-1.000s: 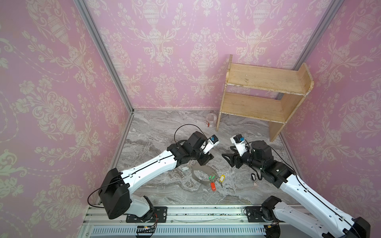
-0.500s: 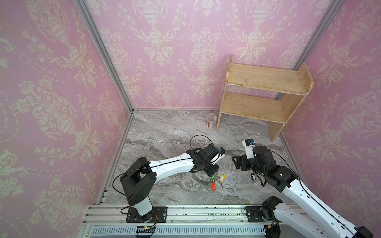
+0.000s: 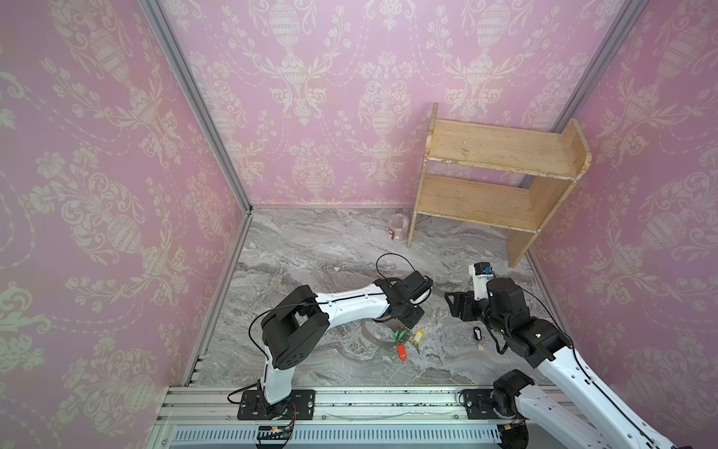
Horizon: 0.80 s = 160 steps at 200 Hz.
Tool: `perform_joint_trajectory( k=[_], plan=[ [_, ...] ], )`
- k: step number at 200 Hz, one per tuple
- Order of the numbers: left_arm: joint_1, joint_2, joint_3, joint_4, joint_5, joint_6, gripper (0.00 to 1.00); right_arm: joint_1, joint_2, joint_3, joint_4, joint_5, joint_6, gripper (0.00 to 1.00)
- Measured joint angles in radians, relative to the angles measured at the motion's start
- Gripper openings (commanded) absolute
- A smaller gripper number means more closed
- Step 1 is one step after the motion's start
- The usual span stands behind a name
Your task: Put the keys on the keyring
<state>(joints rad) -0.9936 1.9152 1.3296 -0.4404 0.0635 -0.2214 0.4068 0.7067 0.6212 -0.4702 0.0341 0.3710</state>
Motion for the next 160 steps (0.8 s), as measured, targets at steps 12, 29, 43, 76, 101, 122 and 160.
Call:
perform_joint_trajectory(
  k=[12, 29, 43, 76, 101, 122, 160],
  plan=[
    [0.000, 0.015, 0.016, -0.017, 0.000, -0.006, 0.24, -0.003, -0.009, 0.000, 0.000, 0.000, 0.000, 0.78],
    [-0.002, 0.032, 0.032, -0.047, 0.000, -0.011, 0.24, -0.008, -0.022, 0.000, 0.000, 0.000, 0.000, 0.78],
    [-0.005, 0.041, 0.040, -0.072, 0.000, -0.015, 0.25, -0.013, -0.031, 0.000, 0.000, 0.000, 0.000, 0.78],
    [-0.006, 0.056, 0.056, -0.130, 0.000, -0.029, 0.25, -0.015, -0.041, -0.006, 0.000, -0.001, 0.000, 0.78],
    [-0.006, 0.071, 0.062, -0.154, 0.000, -0.034, 0.26, -0.019, -0.044, -0.014, 0.000, -0.002, 0.000, 0.78],
    [-0.006, 0.087, 0.067, -0.160, 0.001, -0.037, 0.26, -0.021, -0.047, -0.017, 0.000, -0.003, 0.000, 0.78],
    [-0.006, 0.097, 0.083, -0.160, 0.000, -0.043, 0.24, -0.021, -0.060, -0.019, 0.000, -0.004, 0.000, 0.78]
  ],
)
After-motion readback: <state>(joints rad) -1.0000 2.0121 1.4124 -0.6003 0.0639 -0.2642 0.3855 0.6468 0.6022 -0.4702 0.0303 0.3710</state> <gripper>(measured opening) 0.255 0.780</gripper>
